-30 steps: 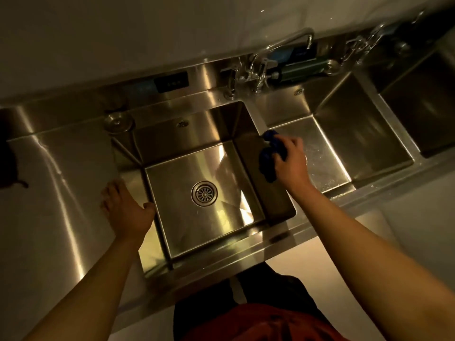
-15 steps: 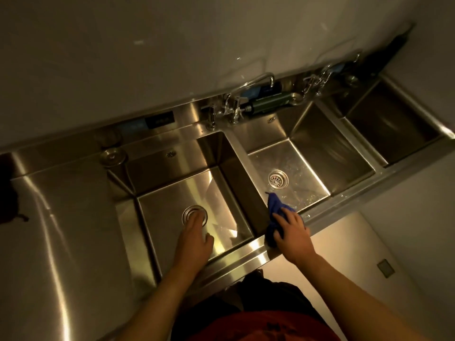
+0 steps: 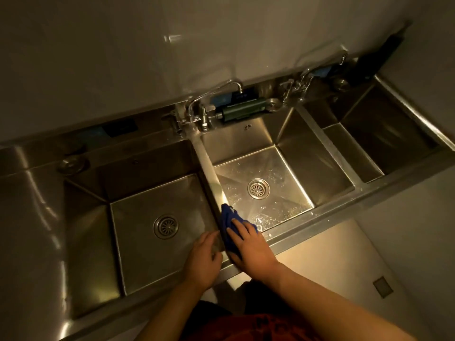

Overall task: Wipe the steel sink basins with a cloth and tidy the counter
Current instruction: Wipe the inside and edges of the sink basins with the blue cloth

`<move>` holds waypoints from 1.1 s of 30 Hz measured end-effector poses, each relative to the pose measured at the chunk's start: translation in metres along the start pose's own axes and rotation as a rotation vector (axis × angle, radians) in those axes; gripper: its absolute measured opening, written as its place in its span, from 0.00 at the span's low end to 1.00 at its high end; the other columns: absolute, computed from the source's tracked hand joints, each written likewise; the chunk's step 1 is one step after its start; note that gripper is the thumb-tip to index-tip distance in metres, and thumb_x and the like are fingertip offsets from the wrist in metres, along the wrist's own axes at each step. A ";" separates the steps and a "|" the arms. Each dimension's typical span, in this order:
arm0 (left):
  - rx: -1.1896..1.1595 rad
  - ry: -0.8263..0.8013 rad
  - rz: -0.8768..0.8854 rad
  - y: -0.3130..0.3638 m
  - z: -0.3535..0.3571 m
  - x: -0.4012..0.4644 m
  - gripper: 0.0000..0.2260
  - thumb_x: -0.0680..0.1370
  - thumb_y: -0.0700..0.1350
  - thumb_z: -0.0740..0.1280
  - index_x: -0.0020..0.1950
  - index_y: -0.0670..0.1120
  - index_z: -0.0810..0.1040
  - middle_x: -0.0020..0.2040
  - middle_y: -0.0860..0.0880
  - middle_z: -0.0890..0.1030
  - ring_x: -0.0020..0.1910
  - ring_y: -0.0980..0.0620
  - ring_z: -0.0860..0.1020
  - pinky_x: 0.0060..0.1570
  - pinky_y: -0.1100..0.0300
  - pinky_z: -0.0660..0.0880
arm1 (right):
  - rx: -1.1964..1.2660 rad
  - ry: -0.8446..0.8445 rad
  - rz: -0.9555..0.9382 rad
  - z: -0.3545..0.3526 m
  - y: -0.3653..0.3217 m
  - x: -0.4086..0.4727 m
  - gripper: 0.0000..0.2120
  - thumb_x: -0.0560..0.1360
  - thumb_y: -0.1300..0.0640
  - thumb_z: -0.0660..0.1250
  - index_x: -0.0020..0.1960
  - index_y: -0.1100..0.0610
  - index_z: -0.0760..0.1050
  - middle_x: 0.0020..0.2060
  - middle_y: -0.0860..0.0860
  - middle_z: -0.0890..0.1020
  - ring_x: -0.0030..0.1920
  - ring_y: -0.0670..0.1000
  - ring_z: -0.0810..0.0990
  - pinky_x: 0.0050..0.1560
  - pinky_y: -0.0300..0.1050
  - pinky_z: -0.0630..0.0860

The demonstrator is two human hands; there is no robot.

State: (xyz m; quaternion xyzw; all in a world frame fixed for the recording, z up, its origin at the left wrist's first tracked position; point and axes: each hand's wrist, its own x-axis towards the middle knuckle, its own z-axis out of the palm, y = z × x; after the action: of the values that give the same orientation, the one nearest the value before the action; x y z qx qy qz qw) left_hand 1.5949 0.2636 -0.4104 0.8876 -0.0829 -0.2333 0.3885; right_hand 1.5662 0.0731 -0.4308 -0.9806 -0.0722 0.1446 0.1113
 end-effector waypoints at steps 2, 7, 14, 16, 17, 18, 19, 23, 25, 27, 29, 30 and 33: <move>0.012 0.029 0.038 0.021 0.022 0.011 0.24 0.76 0.40 0.65 0.72 0.44 0.76 0.69 0.47 0.76 0.67 0.48 0.75 0.67 0.66 0.64 | 0.023 0.062 -0.093 -0.005 0.034 -0.005 0.25 0.76 0.40 0.61 0.69 0.51 0.73 0.71 0.52 0.71 0.67 0.58 0.71 0.63 0.54 0.71; 0.177 0.012 0.097 0.069 0.072 0.041 0.24 0.74 0.40 0.66 0.71 0.43 0.77 0.69 0.43 0.77 0.67 0.42 0.75 0.71 0.52 0.70 | 0.064 0.204 -0.152 -0.030 0.135 -0.021 0.13 0.75 0.46 0.64 0.53 0.52 0.79 0.54 0.50 0.77 0.56 0.55 0.75 0.66 0.50 0.68; 0.327 -0.045 0.094 0.109 0.121 0.041 0.21 0.80 0.48 0.67 0.73 0.48 0.75 0.71 0.48 0.75 0.72 0.46 0.72 0.71 0.45 0.68 | -0.074 0.092 0.103 -0.079 0.277 -0.052 0.20 0.77 0.40 0.60 0.60 0.50 0.78 0.63 0.48 0.76 0.64 0.55 0.72 0.63 0.52 0.71; 0.317 -0.051 0.086 0.112 0.128 0.030 0.21 0.81 0.48 0.66 0.74 0.48 0.73 0.69 0.49 0.76 0.70 0.47 0.73 0.71 0.43 0.68 | -0.106 0.093 0.172 -0.086 0.300 -0.060 0.20 0.78 0.39 0.60 0.62 0.49 0.77 0.64 0.48 0.75 0.65 0.54 0.71 0.63 0.52 0.71; 0.323 -0.051 0.099 0.111 0.131 0.026 0.22 0.81 0.48 0.66 0.75 0.48 0.71 0.70 0.49 0.76 0.70 0.47 0.73 0.72 0.43 0.67 | -0.118 0.091 0.197 -0.087 0.304 -0.062 0.20 0.79 0.39 0.59 0.63 0.49 0.76 0.65 0.48 0.74 0.66 0.54 0.70 0.64 0.53 0.71; 0.332 -0.052 0.116 0.109 0.133 0.023 0.24 0.81 0.47 0.66 0.77 0.48 0.70 0.72 0.48 0.75 0.72 0.47 0.72 0.74 0.44 0.65 | -0.123 0.090 0.222 -0.087 0.304 -0.063 0.20 0.80 0.39 0.59 0.64 0.49 0.76 0.66 0.48 0.74 0.67 0.54 0.69 0.66 0.53 0.69; 0.346 -0.057 0.123 0.107 0.132 0.021 0.25 0.80 0.45 0.65 0.78 0.48 0.69 0.74 0.48 0.73 0.74 0.48 0.70 0.76 0.45 0.63 | -0.121 0.095 0.252 -0.087 0.299 -0.063 0.21 0.80 0.39 0.59 0.65 0.50 0.76 0.67 0.49 0.73 0.68 0.54 0.68 0.68 0.53 0.68; 0.374 -0.019 0.177 0.089 0.129 0.007 0.26 0.77 0.43 0.67 0.77 0.44 0.72 0.77 0.44 0.71 0.77 0.43 0.68 0.77 0.43 0.64 | -0.111 0.104 0.338 -0.078 0.249 -0.066 0.23 0.80 0.39 0.57 0.68 0.52 0.73 0.68 0.50 0.72 0.70 0.55 0.65 0.71 0.54 0.66; 0.362 0.000 0.160 0.079 0.127 -0.002 0.24 0.79 0.46 0.67 0.76 0.47 0.73 0.79 0.45 0.68 0.79 0.42 0.65 0.77 0.41 0.62 | -0.078 0.096 0.287 -0.069 0.212 -0.068 0.24 0.80 0.39 0.57 0.69 0.52 0.73 0.70 0.51 0.71 0.72 0.56 0.64 0.73 0.54 0.64; 0.389 -0.018 0.089 0.074 0.124 -0.012 0.25 0.81 0.50 0.63 0.78 0.53 0.68 0.82 0.50 0.62 0.82 0.47 0.58 0.80 0.45 0.56 | -0.040 0.083 0.208 -0.060 0.173 -0.066 0.25 0.79 0.40 0.57 0.69 0.53 0.72 0.70 0.52 0.70 0.73 0.57 0.63 0.73 0.55 0.63; 0.374 -0.002 0.049 0.069 0.122 -0.022 0.26 0.81 0.50 0.62 0.80 0.54 0.65 0.83 0.51 0.60 0.82 0.48 0.56 0.81 0.48 0.54 | -0.019 0.060 0.120 -0.051 0.135 -0.060 0.25 0.79 0.41 0.57 0.69 0.53 0.71 0.70 0.52 0.70 0.73 0.58 0.63 0.73 0.57 0.63; 0.374 0.000 0.035 0.066 0.122 -0.028 0.27 0.81 0.49 0.62 0.81 0.54 0.64 0.83 0.50 0.60 0.82 0.48 0.56 0.81 0.49 0.53 | -0.010 0.057 0.079 -0.046 0.117 -0.058 0.24 0.78 0.41 0.57 0.69 0.53 0.71 0.69 0.52 0.71 0.72 0.57 0.63 0.73 0.58 0.63; 0.373 0.018 -0.020 0.059 0.120 -0.049 0.29 0.82 0.48 0.62 0.83 0.54 0.60 0.83 0.50 0.60 0.83 0.49 0.55 0.82 0.51 0.49 | 0.012 0.040 -0.009 -0.032 0.073 -0.052 0.24 0.78 0.42 0.57 0.69 0.52 0.71 0.68 0.51 0.71 0.71 0.57 0.64 0.71 0.58 0.65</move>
State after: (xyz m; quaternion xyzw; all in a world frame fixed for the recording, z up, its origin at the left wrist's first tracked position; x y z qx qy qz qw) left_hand 1.4962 0.1617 -0.4211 0.9470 -0.1126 -0.2098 0.2157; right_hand 1.5345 -0.0126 -0.4045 -0.9822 -0.0734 0.1248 0.1194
